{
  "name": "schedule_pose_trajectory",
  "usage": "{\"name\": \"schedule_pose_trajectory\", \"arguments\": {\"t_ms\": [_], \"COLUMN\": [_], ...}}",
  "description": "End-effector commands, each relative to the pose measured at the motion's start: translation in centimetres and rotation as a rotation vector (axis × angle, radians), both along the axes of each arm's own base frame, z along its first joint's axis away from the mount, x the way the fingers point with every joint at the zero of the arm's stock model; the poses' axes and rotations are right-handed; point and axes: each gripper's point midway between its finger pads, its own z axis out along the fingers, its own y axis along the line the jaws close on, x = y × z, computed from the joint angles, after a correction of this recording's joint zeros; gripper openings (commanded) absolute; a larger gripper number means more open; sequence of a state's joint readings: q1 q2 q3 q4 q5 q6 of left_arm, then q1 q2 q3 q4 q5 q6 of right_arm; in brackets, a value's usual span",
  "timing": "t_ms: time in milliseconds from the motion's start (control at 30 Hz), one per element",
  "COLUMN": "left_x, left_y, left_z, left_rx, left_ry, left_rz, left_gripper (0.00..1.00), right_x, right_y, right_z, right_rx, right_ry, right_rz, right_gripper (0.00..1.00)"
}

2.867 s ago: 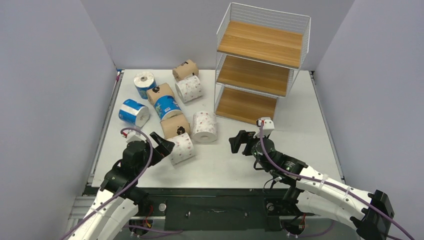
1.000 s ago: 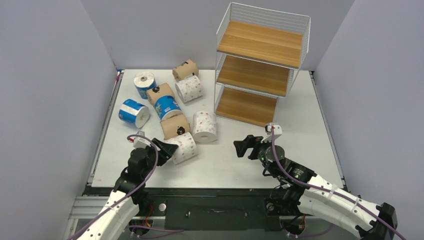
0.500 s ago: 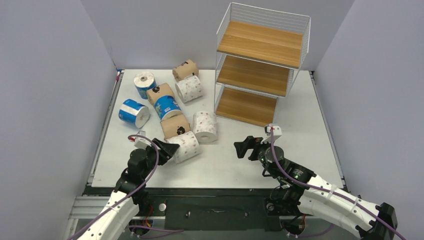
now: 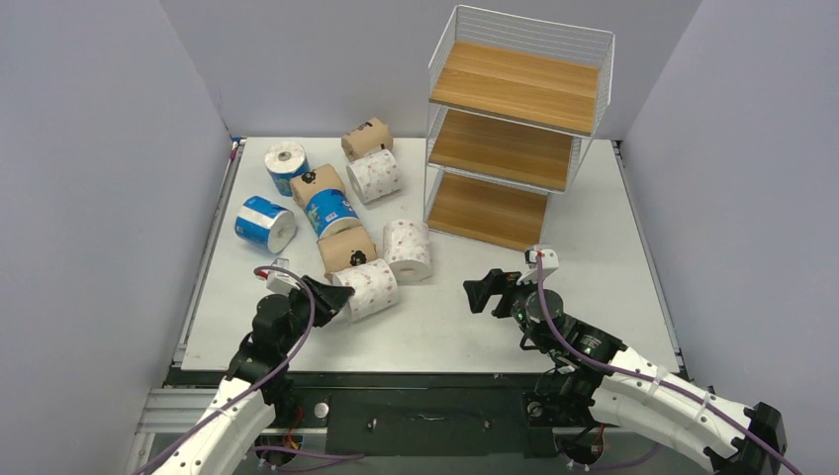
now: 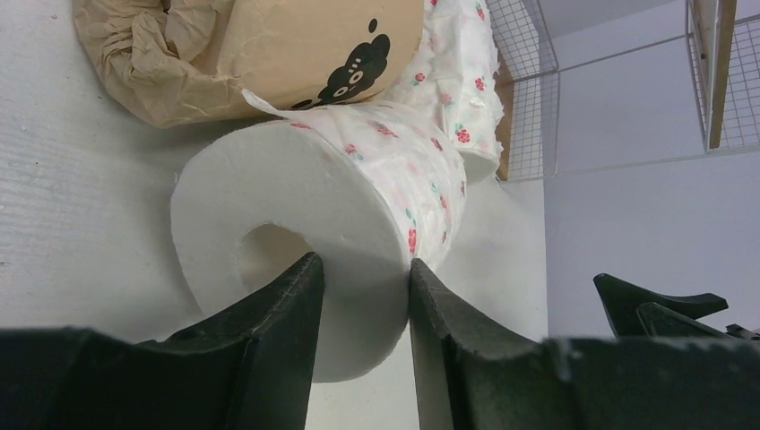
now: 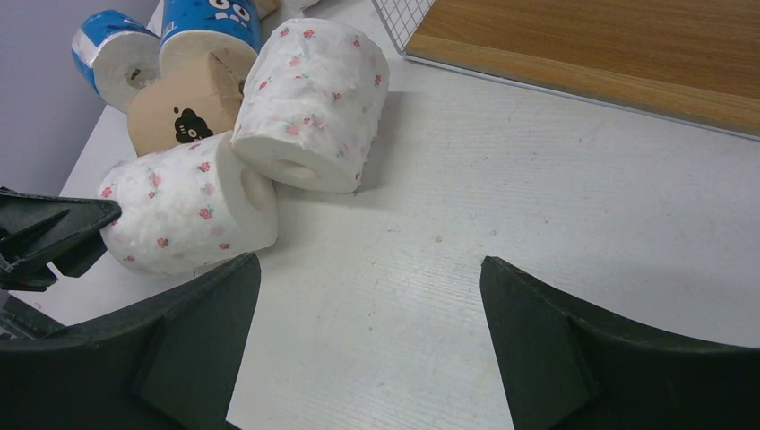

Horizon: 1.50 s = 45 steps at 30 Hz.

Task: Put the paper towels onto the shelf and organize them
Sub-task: Adjust the paper towel at the center of the board.

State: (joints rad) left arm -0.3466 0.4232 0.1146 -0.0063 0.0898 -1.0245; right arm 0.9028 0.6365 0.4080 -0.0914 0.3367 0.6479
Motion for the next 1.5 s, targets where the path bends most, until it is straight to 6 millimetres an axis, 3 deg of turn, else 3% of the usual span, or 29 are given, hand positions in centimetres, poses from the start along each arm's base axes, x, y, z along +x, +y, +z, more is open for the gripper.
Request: {"name": "schedule_pose_trajectory", "arguments": {"t_ms": [0,300,333,367,400,433,467,533,867,1033,1067,1100,1133,1233,1467], "left_x": [0.7,0.5,0.3,0.3,0.1,0.1,0.0,-0.2,-1.1,-1.5,-2.6,-2.0,-3.1,-3.1,-3.3], "left_y": [-0.6,-0.3,-0.3,-0.3,-0.3,-0.4,-0.4,-0.5,-1.9,-5.0,-6.6,-7.0,-8.5,-11.0,-15.3], "left_z": [3.6,8.0,7.6,9.0,8.5,9.8,9.4,11.1,14.4,15.1,15.3,15.4,15.5,15.6,13.6], "left_rx": [-0.021,0.077,0.109,0.127,0.148,0.165,0.183,0.213,0.334,0.433,0.456,0.508,0.535,0.631,0.810], "left_ry": [-0.108,-0.148,-0.125,-0.153,-0.119,-0.140,-0.110,-0.121,-0.111,-0.094,-0.109,-0.104,-0.120,-0.123,-0.104], "left_rz": [-0.033,-0.065,-0.081,-0.091,-0.102,-0.113,-0.125,-0.146,-0.265,-0.350,-0.406,-0.383,-0.435,-0.457,-0.543], "left_gripper": [0.33,0.24,0.22,0.22,0.20,0.20,0.18,0.16,0.16,0.16,0.16,0.16,0.16,0.16,0.16], "right_x": [0.4,0.6,0.6,0.6,0.6,0.6,0.6,0.6,0.7,0.6,0.6,0.6,0.5,0.5,0.2], "right_y": [-0.4,-0.8,-0.9,-1.0,-1.1,-1.2,-1.3,-1.6,-3.1,-3.7,-3.8,-3.8,-4.0,-4.3,-5.3], "right_z": [0.8,2.0,2.1,2.3,2.5,2.8,2.9,3.7,4.9,5.4,5.4,5.5,5.5,5.6,4.5], "right_rx": [0.014,-0.012,-0.022,-0.028,-0.038,-0.044,-0.055,-0.065,-0.130,-0.144,-0.148,-0.147,-0.152,-0.153,-0.173], "right_ry": [-0.021,-0.039,-0.043,-0.044,-0.049,-0.050,-0.055,-0.066,-0.054,-0.046,-0.044,-0.044,-0.041,-0.034,0.006], "right_rz": [-0.030,-0.035,-0.034,-0.035,-0.034,-0.035,-0.037,-0.041,-0.090,-0.109,-0.110,-0.114,-0.117,-0.132,-0.174], "right_gripper": [0.88,0.88,0.88,0.88,0.88,0.88,0.88,0.88,0.88,0.88,0.88,0.88,0.88,0.88,0.85]}}
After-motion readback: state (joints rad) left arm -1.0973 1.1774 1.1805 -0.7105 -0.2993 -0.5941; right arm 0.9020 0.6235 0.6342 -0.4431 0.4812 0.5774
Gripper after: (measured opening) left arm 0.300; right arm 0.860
